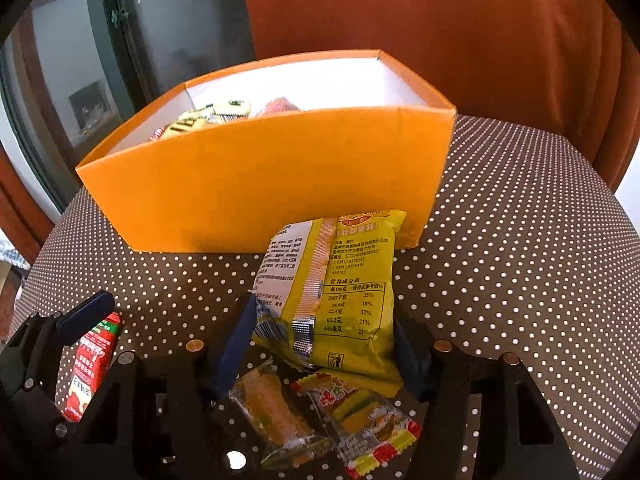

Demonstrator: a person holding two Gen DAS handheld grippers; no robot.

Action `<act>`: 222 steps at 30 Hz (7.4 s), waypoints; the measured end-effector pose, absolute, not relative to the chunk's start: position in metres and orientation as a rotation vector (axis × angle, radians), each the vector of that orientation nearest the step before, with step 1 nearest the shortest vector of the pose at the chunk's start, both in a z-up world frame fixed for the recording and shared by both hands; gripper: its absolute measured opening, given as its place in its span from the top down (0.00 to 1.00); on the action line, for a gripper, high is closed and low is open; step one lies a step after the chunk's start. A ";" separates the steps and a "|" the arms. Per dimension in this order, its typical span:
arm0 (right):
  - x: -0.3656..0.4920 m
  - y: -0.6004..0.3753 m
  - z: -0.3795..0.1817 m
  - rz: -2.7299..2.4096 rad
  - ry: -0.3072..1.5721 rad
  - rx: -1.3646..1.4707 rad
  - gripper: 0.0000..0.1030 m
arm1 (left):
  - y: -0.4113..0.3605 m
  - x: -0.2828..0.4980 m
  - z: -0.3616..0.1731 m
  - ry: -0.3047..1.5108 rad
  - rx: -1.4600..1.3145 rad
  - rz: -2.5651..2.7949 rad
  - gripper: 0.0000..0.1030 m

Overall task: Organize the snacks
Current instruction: 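Grasp another yellow printed snack bag with the right tool, then grasp the red spicy-strip packet with the left tool while the right tool holds the yellow bag, then lift both held packets and carry them over the orange box, then open both tools to drop the packets into the orange box, then withdraw both tools from the box toward the last loose snacks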

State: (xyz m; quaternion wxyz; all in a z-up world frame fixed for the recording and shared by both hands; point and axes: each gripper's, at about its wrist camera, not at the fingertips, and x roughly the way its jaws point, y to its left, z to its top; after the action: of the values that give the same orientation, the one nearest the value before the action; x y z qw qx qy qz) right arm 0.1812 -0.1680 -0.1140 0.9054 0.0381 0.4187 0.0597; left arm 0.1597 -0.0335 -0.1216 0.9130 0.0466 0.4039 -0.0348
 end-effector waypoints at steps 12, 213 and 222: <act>0.152 -0.177 -0.072 0.125 0.767 0.069 0.36 | -0.045 0.131 -0.077 0.745 0.065 -0.086 0.06; 0.346 -0.173 -0.048 0.314 0.906 0.133 0.24 | -0.070 0.319 -0.040 0.801 0.117 -0.073 0.16; 0.312 -0.174 -0.021 0.251 0.823 0.090 0.24 | -0.073 0.290 -0.018 0.743 0.100 -0.115 0.14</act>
State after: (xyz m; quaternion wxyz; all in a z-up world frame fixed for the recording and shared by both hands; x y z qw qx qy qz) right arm 0.3118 -0.1744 -0.0206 0.9079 0.0436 0.3987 0.1216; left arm 0.2898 -0.0728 -0.0182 0.9289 0.0487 0.3628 -0.0561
